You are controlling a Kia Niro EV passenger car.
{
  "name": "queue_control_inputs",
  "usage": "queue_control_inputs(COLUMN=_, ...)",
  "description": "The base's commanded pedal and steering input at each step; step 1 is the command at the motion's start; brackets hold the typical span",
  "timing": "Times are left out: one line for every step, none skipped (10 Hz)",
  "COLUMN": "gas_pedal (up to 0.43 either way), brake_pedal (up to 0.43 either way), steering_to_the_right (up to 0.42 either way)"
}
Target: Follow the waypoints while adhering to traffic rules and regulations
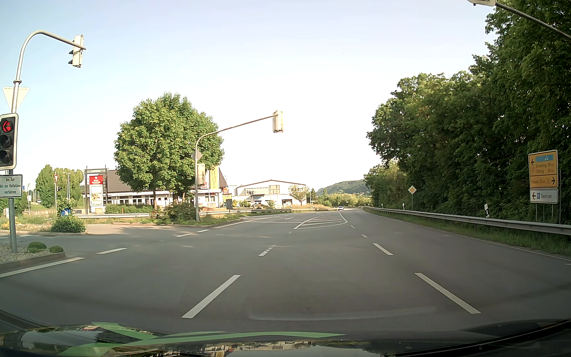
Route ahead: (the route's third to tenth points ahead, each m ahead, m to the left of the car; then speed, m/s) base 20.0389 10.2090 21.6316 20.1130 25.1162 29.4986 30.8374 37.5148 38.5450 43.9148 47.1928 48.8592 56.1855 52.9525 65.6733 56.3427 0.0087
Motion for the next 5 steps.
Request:
queue_control_inputs(gas_pedal=0.0, brake_pedal=0.28, steering_to_the_right=-0.004)
queue_control_inputs(gas_pedal=0.0, brake_pedal=0.28, steering_to_the_right=-0.004)
queue_control_inputs(gas_pedal=0.0, brake_pedal=0.287, steering_to_the_right=-0.004)
queue_control_inputs(gas_pedal=0.0, brake_pedal=0.287, steering_to_the_right=-0.004)
queue_control_inputs(gas_pedal=0.0, brake_pedal=0.28, steering_to_the_right=-0.004)
